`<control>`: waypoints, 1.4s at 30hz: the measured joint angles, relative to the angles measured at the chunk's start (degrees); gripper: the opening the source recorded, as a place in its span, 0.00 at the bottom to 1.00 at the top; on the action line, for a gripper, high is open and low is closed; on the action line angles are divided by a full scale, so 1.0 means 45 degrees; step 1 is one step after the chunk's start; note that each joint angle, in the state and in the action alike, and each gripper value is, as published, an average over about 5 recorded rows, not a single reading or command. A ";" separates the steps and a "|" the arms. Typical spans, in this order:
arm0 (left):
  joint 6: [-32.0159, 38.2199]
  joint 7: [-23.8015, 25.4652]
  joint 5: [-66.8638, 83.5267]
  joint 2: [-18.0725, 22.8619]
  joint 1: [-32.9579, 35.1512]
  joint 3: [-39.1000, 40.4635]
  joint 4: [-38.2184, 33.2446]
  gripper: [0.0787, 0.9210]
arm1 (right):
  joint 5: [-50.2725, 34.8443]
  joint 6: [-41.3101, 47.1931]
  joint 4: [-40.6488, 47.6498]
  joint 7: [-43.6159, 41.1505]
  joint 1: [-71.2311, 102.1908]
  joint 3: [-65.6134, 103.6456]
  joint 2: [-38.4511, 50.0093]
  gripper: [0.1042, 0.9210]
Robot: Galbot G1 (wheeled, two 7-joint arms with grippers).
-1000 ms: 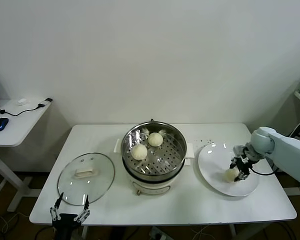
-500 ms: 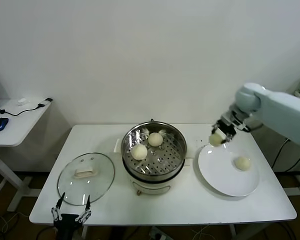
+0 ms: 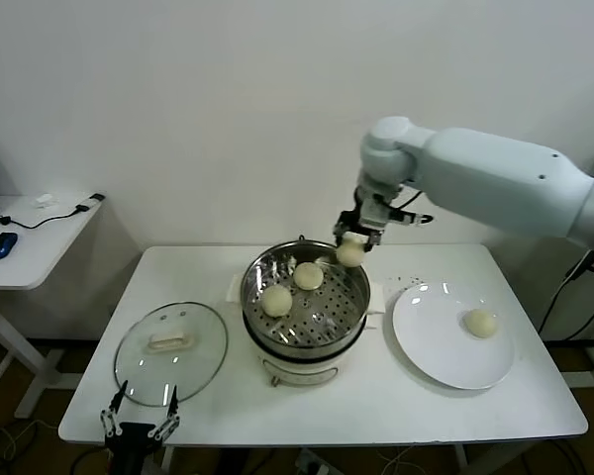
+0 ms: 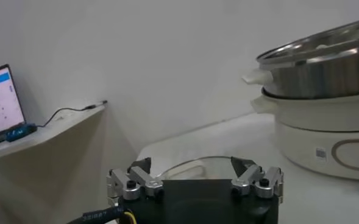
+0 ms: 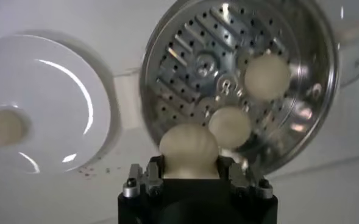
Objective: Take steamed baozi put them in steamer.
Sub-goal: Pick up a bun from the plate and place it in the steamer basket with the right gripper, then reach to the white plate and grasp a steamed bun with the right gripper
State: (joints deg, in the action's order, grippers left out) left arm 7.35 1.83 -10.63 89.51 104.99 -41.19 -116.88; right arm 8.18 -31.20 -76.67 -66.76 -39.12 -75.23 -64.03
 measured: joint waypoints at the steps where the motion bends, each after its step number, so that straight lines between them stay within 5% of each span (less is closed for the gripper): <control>1: -0.0013 0.0001 -0.0003 -0.0003 -0.0012 -0.0001 -0.0004 0.88 | 0.0075 -0.0069 -0.0093 -0.0002 0.0104 -0.0001 -0.0161 0.58; 22: -0.0089 0.0007 0.0213 -0.0049 -0.0037 -0.0074 0.0180 0.88 | 0.0391 -0.0515 -0.0896 0.0105 0.1858 -0.0447 -0.1514 0.59; 32: -0.0064 0.0000 0.0261 -0.0126 -0.0063 -0.0105 0.0292 0.88 | 0.0326 -0.0508 -0.0853 0.0113 0.1895 -0.0489 -0.1535 0.85; 42: -0.0039 -0.0007 0.0265 -0.0131 -0.0050 -0.0104 0.0306 0.88 | -0.0076 -0.0462 -0.0735 0.0181 0.1325 -0.0119 -0.1059 0.88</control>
State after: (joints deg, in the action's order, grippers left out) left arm 7.18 1.80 -9.44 88.92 104.76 -41.66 -115.50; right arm 7.83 -33.27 -79.98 -65.95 -33.16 -75.76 -68.80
